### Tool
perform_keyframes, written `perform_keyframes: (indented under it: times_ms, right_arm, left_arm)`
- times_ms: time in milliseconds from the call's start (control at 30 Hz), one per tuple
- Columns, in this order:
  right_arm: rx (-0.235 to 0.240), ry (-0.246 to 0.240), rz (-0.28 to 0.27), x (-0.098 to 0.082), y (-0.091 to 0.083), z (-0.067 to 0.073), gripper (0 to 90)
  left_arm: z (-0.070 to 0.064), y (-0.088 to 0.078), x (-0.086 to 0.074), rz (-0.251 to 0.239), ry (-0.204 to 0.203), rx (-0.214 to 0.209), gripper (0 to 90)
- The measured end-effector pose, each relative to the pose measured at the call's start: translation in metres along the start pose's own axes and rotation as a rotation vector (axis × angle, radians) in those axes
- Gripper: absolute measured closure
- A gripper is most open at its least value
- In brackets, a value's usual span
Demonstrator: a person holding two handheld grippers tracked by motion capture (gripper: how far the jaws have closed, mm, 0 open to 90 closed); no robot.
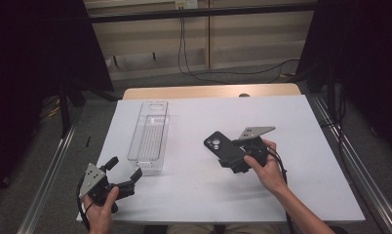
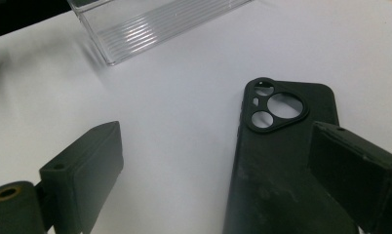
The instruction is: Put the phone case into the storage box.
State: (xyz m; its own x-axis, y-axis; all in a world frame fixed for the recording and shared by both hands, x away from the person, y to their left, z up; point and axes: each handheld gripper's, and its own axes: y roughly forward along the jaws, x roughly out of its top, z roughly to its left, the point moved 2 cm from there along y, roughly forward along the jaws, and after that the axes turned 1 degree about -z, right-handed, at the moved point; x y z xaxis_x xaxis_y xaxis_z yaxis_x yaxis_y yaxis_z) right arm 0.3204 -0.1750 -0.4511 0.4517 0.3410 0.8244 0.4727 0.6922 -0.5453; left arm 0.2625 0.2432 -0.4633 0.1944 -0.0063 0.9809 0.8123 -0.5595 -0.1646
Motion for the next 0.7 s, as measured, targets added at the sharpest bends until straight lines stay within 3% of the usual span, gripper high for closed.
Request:
perform_keyframes:
  times_ms: [100,167,300,433,567,667,700]
  right_arm:
    - [-0.039,-0.001,-0.032,0.002,-0.002,0.000,6.7]
    - [-0.040,0.003,-0.044,0.004,-0.003,-0.002,6.9]
    - [-0.070,0.000,-0.040,0.006,-0.002,-0.009,6.9]
    - [-0.093,0.031,-0.061,0.007,0.002,-0.018,6.8]
    - [-0.109,0.071,-0.008,0.005,0.010,-0.023,4.8]
    - [-0.130,0.070,0.033,0.004,0.015,-0.026,3.7]
    - [-0.111,0.071,0.053,0.005,0.017,-0.027,2.9]
  left_arm:
    - [0.000,0.000,0.000,-0.001,0.000,0.007,2.5]
    - [0.000,0.000,0.000,0.003,0.000,0.014,2.5]
    - [0.001,0.001,0.000,0.006,0.001,0.006,2.5]
    - [0.000,0.001,0.000,0.010,0.007,0.006,2.5]
    - [0.000,0.001,0.000,0.008,0.007,0.002,2.5]
    - [0.001,0.001,0.000,0.008,0.007,0.003,2.5]
    - [0.001,0.001,0.000,0.010,0.008,0.004,2.5]
